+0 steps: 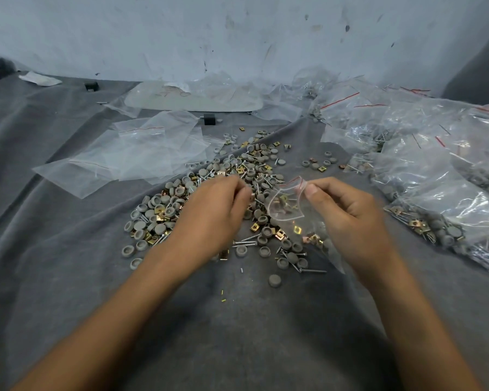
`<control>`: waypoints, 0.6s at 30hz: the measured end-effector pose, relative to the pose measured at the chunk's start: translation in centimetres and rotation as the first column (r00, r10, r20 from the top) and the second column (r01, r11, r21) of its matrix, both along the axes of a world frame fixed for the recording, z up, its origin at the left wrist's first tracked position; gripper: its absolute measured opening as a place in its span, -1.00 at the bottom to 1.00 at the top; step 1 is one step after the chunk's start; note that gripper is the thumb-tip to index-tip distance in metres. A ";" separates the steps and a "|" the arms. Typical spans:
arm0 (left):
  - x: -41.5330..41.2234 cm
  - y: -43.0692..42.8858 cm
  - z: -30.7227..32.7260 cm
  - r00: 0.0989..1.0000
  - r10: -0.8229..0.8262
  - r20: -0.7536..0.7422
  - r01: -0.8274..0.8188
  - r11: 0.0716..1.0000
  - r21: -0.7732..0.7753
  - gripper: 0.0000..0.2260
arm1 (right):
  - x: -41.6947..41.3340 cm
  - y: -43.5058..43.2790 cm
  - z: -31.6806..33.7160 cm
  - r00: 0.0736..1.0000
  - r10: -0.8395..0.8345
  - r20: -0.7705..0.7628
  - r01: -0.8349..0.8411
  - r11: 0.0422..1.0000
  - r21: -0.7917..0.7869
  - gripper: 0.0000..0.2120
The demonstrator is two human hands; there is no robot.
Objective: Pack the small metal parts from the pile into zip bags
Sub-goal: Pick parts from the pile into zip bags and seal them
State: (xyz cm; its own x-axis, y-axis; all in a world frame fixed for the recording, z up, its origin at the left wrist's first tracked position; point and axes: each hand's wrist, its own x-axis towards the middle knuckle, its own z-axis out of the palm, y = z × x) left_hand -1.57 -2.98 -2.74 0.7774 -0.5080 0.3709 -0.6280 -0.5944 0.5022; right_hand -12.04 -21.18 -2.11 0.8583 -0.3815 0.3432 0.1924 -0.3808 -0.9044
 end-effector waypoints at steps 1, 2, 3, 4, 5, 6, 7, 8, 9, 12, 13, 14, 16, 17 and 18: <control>-0.3 -0.1 0.6 1.000 -0.013 -0.021 0.012 0.996 -0.089 -0.82 | 0.0 0.1 0.0 1.000 0.013 -0.010 -0.013 1.000 -0.009 -0.83; -0.8 -0.2 1.3 0.999 -0.034 -0.035 0.028 0.986 -0.164 -0.84 | 0.0 0.1 0.0 1.000 0.026 -0.017 -0.026 1.000 -0.013 -0.83; -1.3 -0.3 1.8 0.997 -0.065 -0.046 0.053 0.974 -0.218 -0.86 | 0.0 0.2 0.1 0.999 0.039 -0.022 -0.039 0.999 -0.013 -0.84; -1.8 -0.5 2.3 0.993 -0.105 -0.053 0.089 0.965 -0.246 -0.88 | 0.0 0.3 0.2 0.998 0.054 -0.026 -0.055 0.998 -0.009 -0.84; -2.2 -0.7 2.5 0.987 -0.149 -0.061 0.130 0.960 -0.247 -0.91 | -0.1 0.3 0.2 0.997 0.072 -0.026 -0.072 0.997 0.000 -0.84; -2.5 -0.8 2.6 0.978 -0.193 -0.075 0.171 0.956 -0.238 -0.93 | -0.1 0.4 0.3 0.996 0.090 -0.018 -0.090 0.996 0.014 -0.84; -2.6 -0.9 2.7 0.968 -0.230 -0.097 0.202 0.951 -0.235 -0.94 | -0.1 0.3 0.3 0.995 0.104 -0.003 -0.104 0.994 0.033 -0.84; -2.6 -0.8 2.7 0.960 -0.253 -0.120 0.218 0.944 -0.246 -0.94 | -0.2 0.2 0.4 0.993 0.113 0.015 -0.114 0.991 0.064 -0.83; -2.4 -0.6 2.7 0.956 -0.259 -0.139 0.215 0.939 -0.269 -0.93 | -0.2 0.1 0.4 0.993 0.115 0.034 -0.119 0.986 0.114 -0.83; -1.1 0.6 3.0 0.966 -0.203 -0.158 0.149 0.942 -0.301 -0.96 | -0.3 -0.2 0.9 0.991 0.109 0.080 -0.130 0.935 0.331 -0.83; -0.5 1.0 3.0 0.974 -0.167 -0.152 0.127 0.961 -0.246 -0.96 | -0.3 -0.4 1.0 0.990 0.105 0.093 -0.133 0.909 0.395 -0.83; 0.0 1.5 3.0 0.980 -0.135 -0.145 0.115 0.983 -0.140 -0.94 | -0.2 -0.6 1.1 0.990 0.100 0.096 -0.132 0.891 0.434 -0.83; 0.6 2.1 2.8 0.982 -0.108 -0.153 0.131 0.979 0.153 -0.91 | -0.2 -0.9 1.1 0.994 0.074 0.082 -0.104 0.884 0.456 -0.80; 0.7 2.2 2.6 0.979 -0.105 -0.176 0.152 0.949 0.277 -0.89 | -0.1 -1.0 1.1 0.995 0.061 0.080 -0.091 0.881 0.465 -0.79; 0.7 2.3 2.3 0.974 -0.105 -0.202 0.174 0.915 0.364 -0.87 | -0.1 -1.0 1.1 0.995 0.051 0.082 -0.084 0.875 0.477 -0.78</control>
